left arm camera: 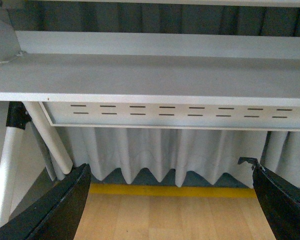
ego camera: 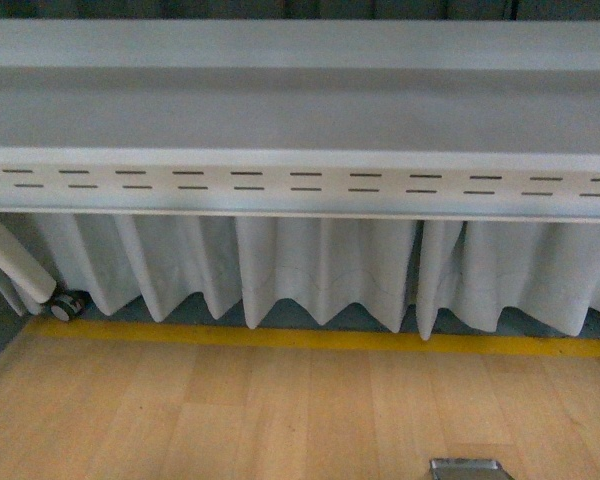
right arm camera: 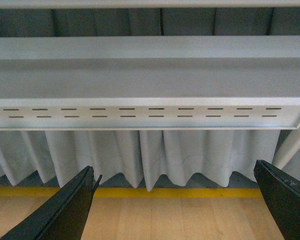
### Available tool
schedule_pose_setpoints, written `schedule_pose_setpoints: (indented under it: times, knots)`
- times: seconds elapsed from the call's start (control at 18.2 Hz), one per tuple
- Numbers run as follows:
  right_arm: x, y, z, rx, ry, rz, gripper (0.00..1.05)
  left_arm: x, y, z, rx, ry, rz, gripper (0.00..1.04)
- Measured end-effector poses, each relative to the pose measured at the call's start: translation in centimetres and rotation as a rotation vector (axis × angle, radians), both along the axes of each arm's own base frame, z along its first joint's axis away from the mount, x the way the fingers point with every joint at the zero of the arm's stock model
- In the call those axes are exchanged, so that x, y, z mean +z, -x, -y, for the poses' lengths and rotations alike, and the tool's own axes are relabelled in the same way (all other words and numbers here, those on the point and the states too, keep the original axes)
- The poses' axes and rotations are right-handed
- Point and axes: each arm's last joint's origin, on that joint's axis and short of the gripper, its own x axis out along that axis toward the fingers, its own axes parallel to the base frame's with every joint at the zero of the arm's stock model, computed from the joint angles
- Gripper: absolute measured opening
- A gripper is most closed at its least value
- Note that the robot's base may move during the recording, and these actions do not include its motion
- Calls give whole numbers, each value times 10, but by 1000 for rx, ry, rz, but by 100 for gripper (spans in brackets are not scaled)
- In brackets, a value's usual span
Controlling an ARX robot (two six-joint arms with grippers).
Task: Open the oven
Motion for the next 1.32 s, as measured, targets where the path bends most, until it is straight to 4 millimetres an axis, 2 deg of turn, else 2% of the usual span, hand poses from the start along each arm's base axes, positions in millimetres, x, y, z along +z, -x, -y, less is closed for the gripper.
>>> schedule_pose_setpoints:
  times: [1.32]
  knots:
    - [0,0,0,0,0,1,98,0,0,0,-1,-1,2,98]
